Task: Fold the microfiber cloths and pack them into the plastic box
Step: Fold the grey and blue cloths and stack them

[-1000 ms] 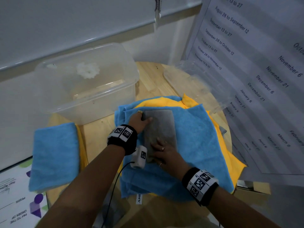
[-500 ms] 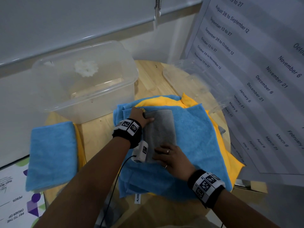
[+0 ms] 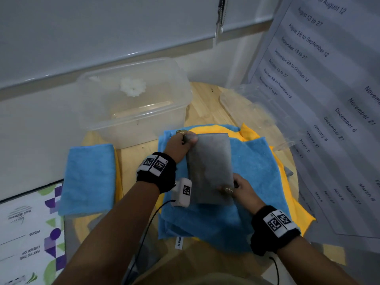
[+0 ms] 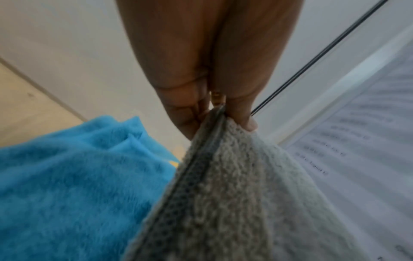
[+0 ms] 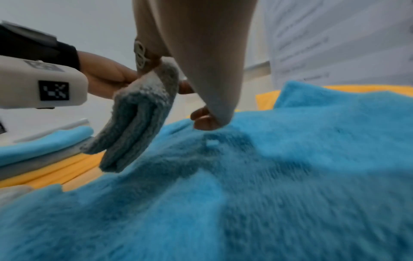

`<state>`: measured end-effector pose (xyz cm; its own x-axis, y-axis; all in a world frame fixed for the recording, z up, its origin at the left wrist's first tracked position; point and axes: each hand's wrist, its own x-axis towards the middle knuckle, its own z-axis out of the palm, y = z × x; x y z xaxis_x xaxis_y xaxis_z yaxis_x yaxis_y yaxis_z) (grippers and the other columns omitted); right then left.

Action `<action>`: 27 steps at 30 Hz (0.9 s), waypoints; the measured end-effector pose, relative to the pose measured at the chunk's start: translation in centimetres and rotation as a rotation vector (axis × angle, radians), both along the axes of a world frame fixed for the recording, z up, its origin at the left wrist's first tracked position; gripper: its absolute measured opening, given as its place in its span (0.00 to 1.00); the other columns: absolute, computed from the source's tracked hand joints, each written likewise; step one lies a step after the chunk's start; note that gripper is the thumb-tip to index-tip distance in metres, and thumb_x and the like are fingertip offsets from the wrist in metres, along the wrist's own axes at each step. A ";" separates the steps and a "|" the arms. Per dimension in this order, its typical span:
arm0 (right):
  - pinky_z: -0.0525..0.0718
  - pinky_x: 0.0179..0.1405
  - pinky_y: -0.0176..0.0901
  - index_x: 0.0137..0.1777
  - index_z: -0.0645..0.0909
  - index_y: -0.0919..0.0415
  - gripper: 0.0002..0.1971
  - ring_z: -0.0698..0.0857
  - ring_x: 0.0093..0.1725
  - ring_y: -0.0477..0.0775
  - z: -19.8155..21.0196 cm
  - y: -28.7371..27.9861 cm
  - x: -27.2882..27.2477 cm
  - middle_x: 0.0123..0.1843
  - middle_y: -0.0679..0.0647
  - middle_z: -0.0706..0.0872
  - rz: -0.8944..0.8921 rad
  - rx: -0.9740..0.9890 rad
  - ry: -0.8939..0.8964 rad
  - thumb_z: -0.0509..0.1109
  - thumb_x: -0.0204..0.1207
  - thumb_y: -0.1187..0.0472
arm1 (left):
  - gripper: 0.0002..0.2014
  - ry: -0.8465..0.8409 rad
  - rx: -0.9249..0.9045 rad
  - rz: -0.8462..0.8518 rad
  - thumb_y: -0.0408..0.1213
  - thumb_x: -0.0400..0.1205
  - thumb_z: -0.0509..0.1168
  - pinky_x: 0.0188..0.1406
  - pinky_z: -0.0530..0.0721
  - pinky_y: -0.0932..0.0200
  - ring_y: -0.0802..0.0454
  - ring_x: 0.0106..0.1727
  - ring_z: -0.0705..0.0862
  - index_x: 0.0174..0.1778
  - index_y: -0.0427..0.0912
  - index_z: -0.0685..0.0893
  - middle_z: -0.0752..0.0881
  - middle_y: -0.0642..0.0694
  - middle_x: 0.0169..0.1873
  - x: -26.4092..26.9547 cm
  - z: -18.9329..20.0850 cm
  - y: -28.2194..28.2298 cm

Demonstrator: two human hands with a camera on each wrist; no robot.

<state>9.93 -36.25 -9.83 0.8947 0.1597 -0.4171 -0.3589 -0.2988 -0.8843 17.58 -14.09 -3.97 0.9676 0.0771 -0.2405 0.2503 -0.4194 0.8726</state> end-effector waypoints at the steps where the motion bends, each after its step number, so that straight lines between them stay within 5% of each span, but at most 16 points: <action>1: 0.83 0.49 0.49 0.46 0.81 0.53 0.25 0.84 0.46 0.46 1.1 0.2 -0.2 0.48 0.58 0.86 0.025 0.053 -0.013 0.77 0.50 0.45 | 0.05 -0.062 0.004 0.034 0.37 0.81 0.65 0.36 0.74 0.73 0.66 0.36 0.79 0.50 0.41 0.81 0.79 0.51 0.41 -0.9 0.8 0.7; 2: 0.83 0.48 0.42 0.50 0.81 0.57 0.24 0.85 0.44 0.39 2.1 0.6 -0.5 0.47 0.53 0.86 0.064 0.099 -0.016 0.76 0.54 0.48 | 0.02 -0.134 0.014 0.061 0.36 0.80 0.66 0.32 0.73 0.71 0.69 0.29 0.76 0.44 0.46 0.79 0.75 0.51 0.37 -1.9 1.8 1.4; 4: 0.82 0.46 0.41 0.57 0.78 0.63 0.22 0.84 0.44 0.38 4.0 1.7 -1.4 0.47 0.52 0.86 0.169 0.176 -0.006 0.72 0.62 0.56 | 0.13 -0.278 0.074 0.099 0.35 0.80 0.66 0.28 0.69 0.66 0.68 0.21 0.72 0.36 0.53 0.70 0.70 0.51 0.34 -4.4 3.6 3.1; 7: 0.82 0.46 0.45 0.59 0.75 0.54 0.19 0.83 0.50 0.48 6.2 4.1 -3.3 0.51 0.52 0.84 0.337 0.261 0.032 0.72 0.69 0.57 | 0.09 -0.415 0.216 0.181 0.34 0.82 0.61 0.24 0.64 0.64 0.63 0.20 0.72 0.44 0.52 0.68 0.67 0.54 0.24 -9.0 5.9 5.9; 11: 0.82 0.47 0.30 0.58 0.71 0.50 0.16 0.83 0.50 0.30 6.8 8.6 -7.0 0.55 0.43 0.82 0.510 0.286 0.043 0.67 0.78 0.69 | 0.07 -0.482 0.328 0.352 0.33 0.82 0.60 0.28 0.66 0.67 0.67 0.24 0.74 0.43 0.49 0.70 0.71 0.57 0.25 -15.4 5.7 10.3; 16: 0.82 0.61 0.60 0.62 0.80 0.64 0.18 0.85 0.58 0.52 4.1 13.4 -11.7 0.60 0.62 0.87 0.834 0.101 0.035 0.66 0.79 0.52 | 0.09 -0.366 0.253 0.556 0.42 0.77 0.65 0.34 0.72 0.73 0.61 0.30 0.75 0.36 0.56 0.70 0.77 0.57 0.32 -22.5 2.2 14.6; 18: 0.81 0.61 0.62 0.61 0.80 0.67 0.23 0.85 0.59 0.58 3.5 14.4 -12.2 0.60 0.64 0.87 0.830 0.076 0.069 0.65 0.78 0.47 | 0.12 -0.311 0.222 0.659 0.36 0.78 0.69 0.32 0.72 0.79 0.69 0.30 0.78 0.37 0.54 0.72 0.78 0.51 0.32 -24.2 0.7 15.2; 20: 0.82 0.63 0.57 0.61 0.79 0.67 0.19 0.86 0.59 0.56 3.1 14.3 -11.9 0.62 0.63 0.85 0.778 0.098 0.133 0.66 0.79 0.53 | 0.10 -0.204 0.144 0.723 0.29 0.78 0.69 0.30 0.72 0.82 0.75 0.28 0.79 0.41 0.45 0.74 0.77 0.49 0.31 -24.9 -0.4 15.1; 22: 0.84 0.57 0.47 0.60 0.79 0.64 0.17 0.87 0.51 0.48 2.9 13.3 -11.0 0.58 0.61 0.86 0.697 0.197 0.261 0.73 0.74 0.57 | 0.08 -0.074 0.008 0.686 0.31 0.76 0.71 0.28 0.73 0.80 0.71 0.24 0.78 0.43 0.41 0.77 0.77 0.43 0.30 -24.7 -1.4 14.7; 25: 0.86 0.47 0.43 0.54 0.82 0.65 0.38 0.89 0.45 0.51 3.1 11.5 -9.9 0.48 0.56 0.91 0.534 0.385 0.446 0.87 0.45 0.44 | 0.22 0.120 -0.210 0.612 0.48 0.67 0.75 0.42 0.81 0.62 0.60 0.35 0.81 0.51 0.39 0.82 0.84 0.41 0.38 -23.7 -2.0 13.8; 27: 0.87 0.42 0.42 0.52 0.83 0.67 0.41 0.90 0.44 0.53 3.6 10.7 -9.4 0.47 0.57 0.91 0.446 0.518 0.534 0.89 0.38 0.48 | 0.22 0.219 -0.358 0.577 0.41 0.76 0.70 0.47 0.84 0.60 0.51 0.44 0.84 0.62 0.33 0.78 0.84 0.40 0.51 -23.3 -2.5 12.7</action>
<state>0.54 -25.54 -6.22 0.4088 0.7350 -0.5409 -0.7098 -0.1165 -0.6947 -5.73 -1.43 -6.43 0.7230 0.4419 -0.5310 0.5311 0.1359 0.8363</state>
